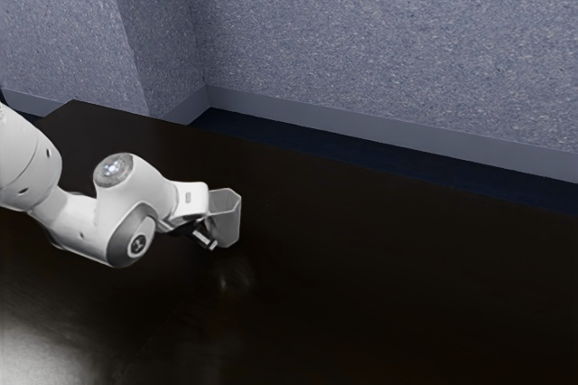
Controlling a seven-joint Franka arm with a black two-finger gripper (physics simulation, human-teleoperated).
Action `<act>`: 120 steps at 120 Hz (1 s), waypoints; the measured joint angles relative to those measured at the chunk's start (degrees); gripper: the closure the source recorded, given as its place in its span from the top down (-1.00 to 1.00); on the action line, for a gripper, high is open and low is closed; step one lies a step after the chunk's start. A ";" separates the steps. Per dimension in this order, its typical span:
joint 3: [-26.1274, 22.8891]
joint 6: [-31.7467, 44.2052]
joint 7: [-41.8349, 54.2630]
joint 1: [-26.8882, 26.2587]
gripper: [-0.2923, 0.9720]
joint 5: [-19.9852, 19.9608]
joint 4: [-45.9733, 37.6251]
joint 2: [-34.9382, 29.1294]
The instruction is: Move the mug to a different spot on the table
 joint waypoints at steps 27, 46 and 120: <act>-0.05 -0.28 -0.64 -0.50 -0.28 -1.22 0.61 1.11; -0.04 -0.51 -1.26 -0.50 0.10 -1.44 0.84 1.39; -2.27 -9.54 -7.43 -0.87 0.51 -1.52 -8.56 -15.76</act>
